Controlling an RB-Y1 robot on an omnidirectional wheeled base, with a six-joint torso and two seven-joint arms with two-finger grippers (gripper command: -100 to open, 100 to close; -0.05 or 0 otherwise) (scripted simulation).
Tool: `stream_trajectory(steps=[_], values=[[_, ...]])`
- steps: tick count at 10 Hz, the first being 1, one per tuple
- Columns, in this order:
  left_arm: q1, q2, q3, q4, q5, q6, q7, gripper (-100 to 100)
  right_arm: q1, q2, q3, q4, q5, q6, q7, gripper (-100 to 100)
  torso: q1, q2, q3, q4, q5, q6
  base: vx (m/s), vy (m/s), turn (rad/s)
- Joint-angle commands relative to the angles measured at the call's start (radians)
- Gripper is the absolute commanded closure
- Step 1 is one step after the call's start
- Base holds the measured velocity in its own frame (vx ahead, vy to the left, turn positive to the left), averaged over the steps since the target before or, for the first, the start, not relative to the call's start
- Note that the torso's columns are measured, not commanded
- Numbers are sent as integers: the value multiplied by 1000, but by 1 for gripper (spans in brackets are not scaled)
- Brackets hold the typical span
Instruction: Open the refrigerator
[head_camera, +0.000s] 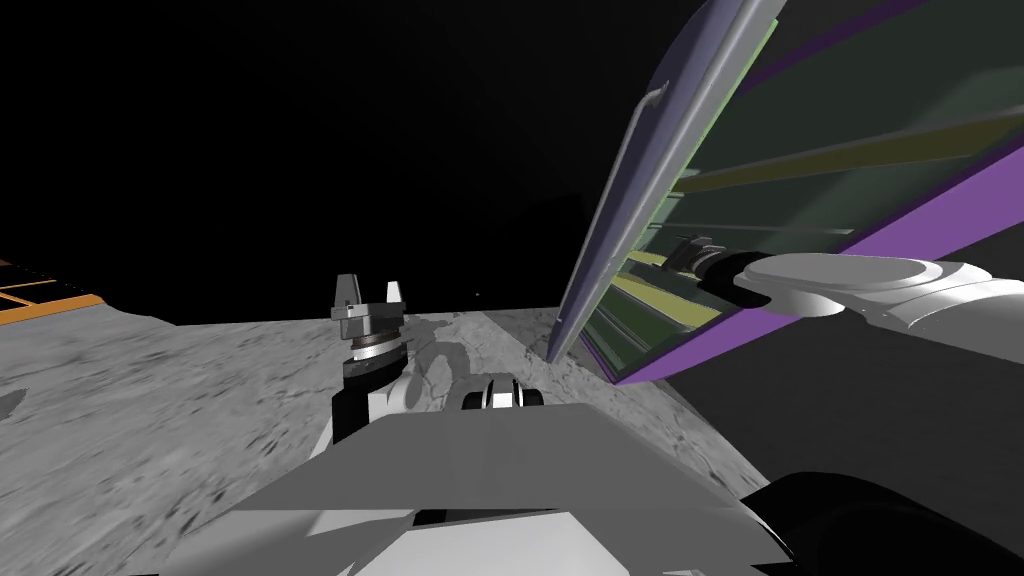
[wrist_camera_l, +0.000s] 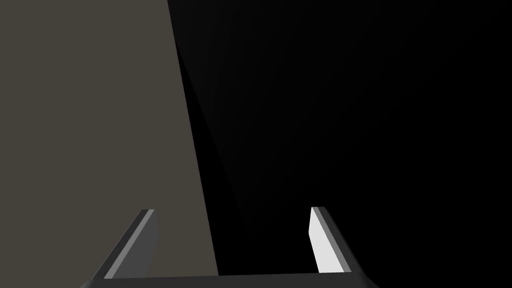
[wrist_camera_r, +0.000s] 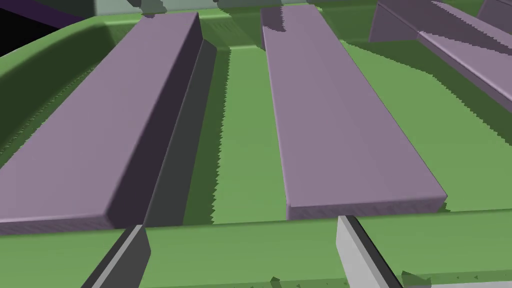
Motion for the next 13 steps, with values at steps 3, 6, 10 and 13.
stream_trajectory(steps=[3, 6, 10, 13], values=[[0, 0, 0, 0, 0, 0, 0, 0, 6, -52, -23, 44, -39, -34, 5, -100, -3, 4, 3, 1, -1, 1, 47, 60, -49], [0, 0, 0, 0, 0, 0, 0, 0, 5, -125, -55, 115, -86, -91, 9, -100, 3, -1, -1, 0, 1, 0, 83, 115, -151], [0, 0, 0, 0, 0, 0, 0, 0, 6, -143, -63, 131, -97, -104, 10, -100, -7, 4, 3, 1, -3, 0, 48, 57, -36], [0, 0, 0, 0, 0, 0, 0, 0, 5, -184, -80, 172, -124, -136, 13, -100, 3, 0, 0, 0, 1, 0, 41, 64, -93]])
